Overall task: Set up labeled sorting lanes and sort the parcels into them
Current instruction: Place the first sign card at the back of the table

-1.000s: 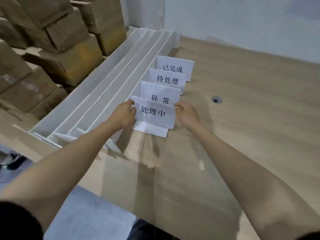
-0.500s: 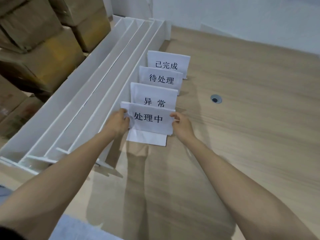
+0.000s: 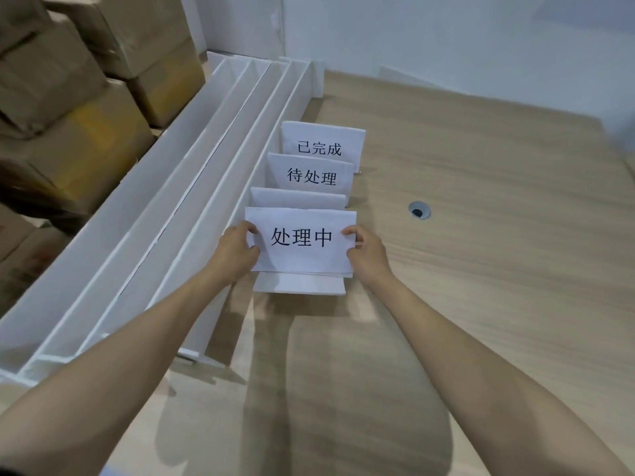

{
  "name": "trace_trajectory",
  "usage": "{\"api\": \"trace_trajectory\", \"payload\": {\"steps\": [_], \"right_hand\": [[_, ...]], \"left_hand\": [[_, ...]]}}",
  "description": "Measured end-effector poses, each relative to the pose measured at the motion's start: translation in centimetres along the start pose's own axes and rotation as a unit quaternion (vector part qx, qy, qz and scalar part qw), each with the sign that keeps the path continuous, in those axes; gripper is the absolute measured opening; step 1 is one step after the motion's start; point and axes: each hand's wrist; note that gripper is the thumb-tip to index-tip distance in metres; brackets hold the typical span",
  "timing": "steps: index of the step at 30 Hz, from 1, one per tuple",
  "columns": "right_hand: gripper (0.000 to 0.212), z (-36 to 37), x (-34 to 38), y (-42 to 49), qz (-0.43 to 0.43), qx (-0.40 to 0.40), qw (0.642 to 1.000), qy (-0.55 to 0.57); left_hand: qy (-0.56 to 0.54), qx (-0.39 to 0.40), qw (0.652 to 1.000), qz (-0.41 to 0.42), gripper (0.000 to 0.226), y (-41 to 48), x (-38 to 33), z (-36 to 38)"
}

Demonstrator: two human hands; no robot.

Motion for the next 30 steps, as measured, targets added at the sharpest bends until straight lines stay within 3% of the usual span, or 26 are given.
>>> {"api": "trace_trajectory", "payload": {"steps": [15,30], "right_hand": [[0.056,-12.2,7.0,-0.3,-0.041,-0.182,0.982,0.033],[0.061,-31.9,7.0,-8.2,-0.066,-0.339,0.937,0.044]], "left_hand": [[-0.064,-0.017,0.982,0.177,0.032,1.6,-13.4,-4.1],[-0.143,0.012,0.919,0.367,0.036,-8.1,-31.1,-3.6]]}}
Point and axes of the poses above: each hand's wrist, its own y-axis towards the middle knuckle, its own z-axis out of the palm, x = y × z, and after that the axes turned 15 degrees about -x, right-handed
